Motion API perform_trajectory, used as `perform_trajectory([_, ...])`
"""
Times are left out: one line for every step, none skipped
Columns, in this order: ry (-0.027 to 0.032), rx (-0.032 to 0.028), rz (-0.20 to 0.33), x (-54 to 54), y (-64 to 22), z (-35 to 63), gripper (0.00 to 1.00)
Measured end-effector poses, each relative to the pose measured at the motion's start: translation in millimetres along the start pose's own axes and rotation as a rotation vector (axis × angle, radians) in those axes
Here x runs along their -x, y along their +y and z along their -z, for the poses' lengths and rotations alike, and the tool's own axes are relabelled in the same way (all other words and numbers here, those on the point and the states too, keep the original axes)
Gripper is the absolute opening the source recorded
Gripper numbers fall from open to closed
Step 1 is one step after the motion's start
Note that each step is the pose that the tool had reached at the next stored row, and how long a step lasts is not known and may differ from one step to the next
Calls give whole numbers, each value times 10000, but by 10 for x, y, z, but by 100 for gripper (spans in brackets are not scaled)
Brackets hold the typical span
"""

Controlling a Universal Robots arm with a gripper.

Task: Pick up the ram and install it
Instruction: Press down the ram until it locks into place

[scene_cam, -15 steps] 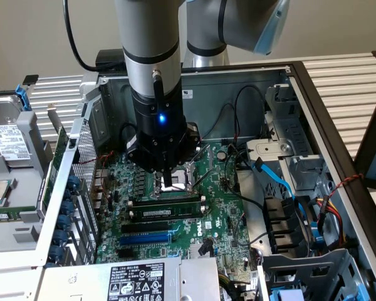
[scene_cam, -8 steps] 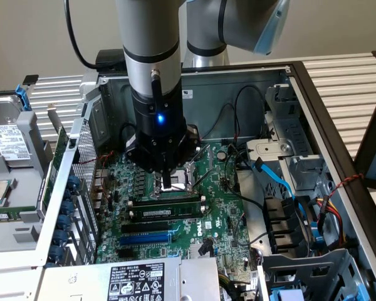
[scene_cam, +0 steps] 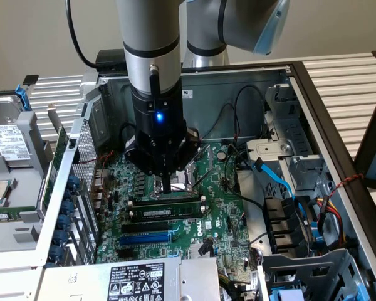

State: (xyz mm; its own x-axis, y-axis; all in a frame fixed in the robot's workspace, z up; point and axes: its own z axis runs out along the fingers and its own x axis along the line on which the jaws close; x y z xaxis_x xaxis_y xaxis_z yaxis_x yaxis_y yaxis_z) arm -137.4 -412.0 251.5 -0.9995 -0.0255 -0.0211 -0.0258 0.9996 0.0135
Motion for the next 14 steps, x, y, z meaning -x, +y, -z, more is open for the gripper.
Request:
perform_trajectory([1, -48, -28, 0, -5, 1, 11])
perform_trajectory([3, -87, -54, -1, -10, 2, 11])
perform_trajectory([4, -125, -81, -2, -15, 2, 11])
perform_trajectory([4, -159, -109, -2, -20, 2, 11])
perform_trajectory([3, -191, -135, -2, -25, 2, 11])
perform_trajectory([4, -218, -157, -1, -31, 3, 11])
perform_trajectory([4, -238, -185, -2, -37, 3, 11])
perform_trajectory([5, -243, -220, -2, -39, 3, 11])
perform_trajectory([3, -244, -225, -2, -39, 3, 11])
perform_trajectory([3, -245, -225, -2, -39, 3, 11])
perform_trajectory([3, -245, -226, -2, -39, 4, 11])
perform_trajectory([3, -245, -226, -2, -40, 4, 11])
perform_trajectory([3, -245, -225, -2, -40, 3, 11])
perform_trajectory([3, -245, -225, -2, -40, 3, 11])
